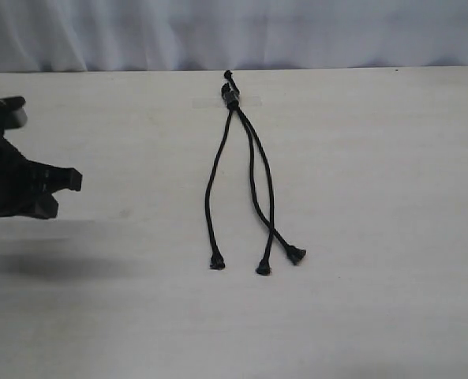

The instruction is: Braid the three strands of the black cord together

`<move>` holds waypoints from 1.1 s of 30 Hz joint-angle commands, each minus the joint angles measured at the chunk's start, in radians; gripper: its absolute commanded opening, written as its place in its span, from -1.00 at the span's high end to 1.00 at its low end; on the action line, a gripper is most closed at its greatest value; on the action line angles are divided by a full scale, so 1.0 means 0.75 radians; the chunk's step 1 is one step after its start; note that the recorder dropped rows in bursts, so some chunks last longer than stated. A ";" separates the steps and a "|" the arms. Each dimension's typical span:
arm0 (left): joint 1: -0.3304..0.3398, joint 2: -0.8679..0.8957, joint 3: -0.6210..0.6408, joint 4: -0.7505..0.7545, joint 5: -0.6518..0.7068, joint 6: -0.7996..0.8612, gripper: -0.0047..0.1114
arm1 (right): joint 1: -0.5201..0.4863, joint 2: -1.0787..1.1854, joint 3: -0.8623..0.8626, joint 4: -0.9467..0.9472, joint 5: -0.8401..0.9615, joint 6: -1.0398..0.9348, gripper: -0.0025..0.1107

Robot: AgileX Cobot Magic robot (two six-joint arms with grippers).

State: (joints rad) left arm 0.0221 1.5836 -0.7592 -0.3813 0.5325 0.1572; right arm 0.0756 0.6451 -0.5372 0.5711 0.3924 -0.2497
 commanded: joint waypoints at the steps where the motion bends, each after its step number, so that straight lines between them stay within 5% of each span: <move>1: 0.001 0.182 -0.010 -0.099 0.022 -0.011 0.92 | -0.005 0.170 0.003 -0.013 0.095 0.015 0.88; 5: -0.029 0.220 0.002 -0.210 -0.031 0.056 0.92 | -0.005 0.408 0.003 -0.013 0.344 0.012 0.88; 10: -0.228 0.160 0.010 -0.204 -0.149 0.121 0.92 | 0.028 0.701 0.000 -0.005 0.355 -0.049 0.88; 14: -0.411 0.126 0.010 -0.208 -0.234 0.121 0.92 | 0.228 0.912 -0.076 -0.014 0.305 -0.109 0.88; 18: -0.494 0.123 0.010 -0.205 -0.266 -0.071 0.92 | 0.435 1.121 -0.198 -0.096 0.102 -0.040 0.88; 23: -0.475 0.101 0.010 -0.162 -0.214 -0.077 0.92 | 0.554 1.383 -0.470 -0.246 0.101 0.092 0.83; 28: -0.429 -0.067 0.010 -0.124 -0.197 -0.087 0.92 | 0.571 1.663 -0.765 -0.370 0.159 0.175 0.39; 29: -0.393 -0.150 0.010 -0.082 -0.190 -0.103 0.92 | 0.571 1.731 -0.830 -0.396 0.174 0.177 0.25; 33: -0.238 -0.329 0.010 0.075 -0.065 -0.180 0.92 | 0.571 1.839 -0.950 -0.583 0.179 0.215 0.19</move>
State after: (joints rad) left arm -0.2025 1.3846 -0.7586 -0.3862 0.4316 0.0511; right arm 0.5019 2.0030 -1.2173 0.2212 0.5196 -0.1161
